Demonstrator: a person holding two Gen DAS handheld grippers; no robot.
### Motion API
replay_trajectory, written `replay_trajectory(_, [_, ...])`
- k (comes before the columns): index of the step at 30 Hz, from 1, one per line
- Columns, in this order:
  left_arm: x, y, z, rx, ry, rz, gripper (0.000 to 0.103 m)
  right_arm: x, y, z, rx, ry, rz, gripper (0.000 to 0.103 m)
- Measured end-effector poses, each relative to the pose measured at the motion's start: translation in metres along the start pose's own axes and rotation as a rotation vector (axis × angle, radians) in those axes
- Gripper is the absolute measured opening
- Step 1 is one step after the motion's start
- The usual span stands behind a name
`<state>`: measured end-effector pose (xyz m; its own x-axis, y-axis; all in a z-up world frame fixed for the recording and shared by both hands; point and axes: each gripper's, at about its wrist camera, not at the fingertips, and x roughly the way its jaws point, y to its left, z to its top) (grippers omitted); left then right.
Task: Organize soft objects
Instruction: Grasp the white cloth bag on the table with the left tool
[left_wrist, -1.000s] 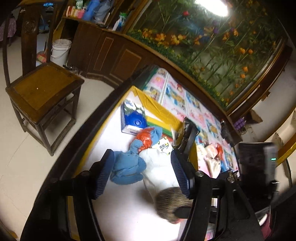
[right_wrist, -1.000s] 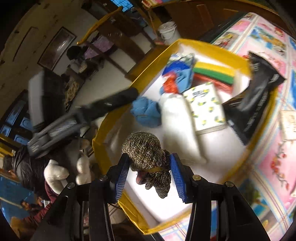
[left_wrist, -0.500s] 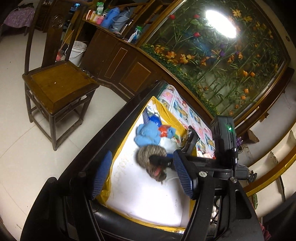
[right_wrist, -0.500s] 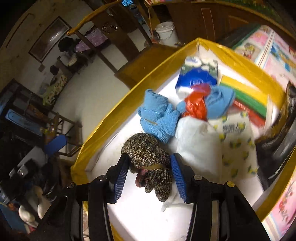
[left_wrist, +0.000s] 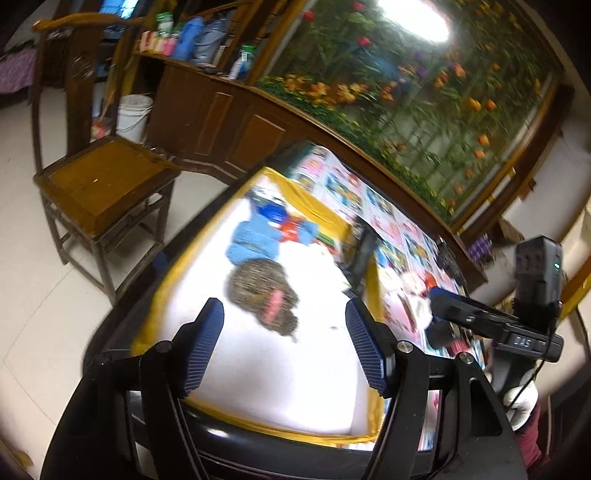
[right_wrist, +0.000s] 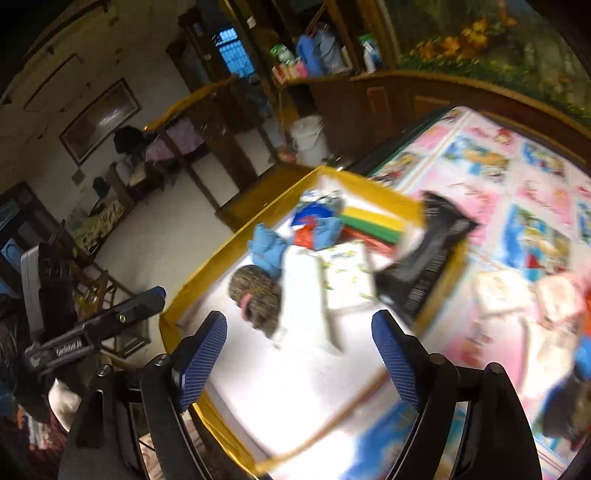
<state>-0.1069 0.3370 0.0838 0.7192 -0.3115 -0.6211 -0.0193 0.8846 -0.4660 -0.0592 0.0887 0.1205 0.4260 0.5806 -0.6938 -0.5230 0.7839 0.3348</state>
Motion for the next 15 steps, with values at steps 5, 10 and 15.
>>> replay_trajectory(5, [0.01, -0.053, -0.012, 0.123, 0.042, -0.048, 0.067, -0.087, -0.041, -0.047, 0.04, -0.132, -0.176, 0.086])
replay_trajectory(10, [0.014, -0.12, -0.025, 0.276, 0.049, -0.097, 0.067, -0.165, -0.08, -0.089, 0.125, -0.268, -0.349, 0.09])
replay_trajectory(15, [-0.005, -0.174, -0.035, 0.419, -0.131, -0.131, 0.103, -0.219, -0.091, -0.13, 0.149, -0.434, -0.546, 0.103])
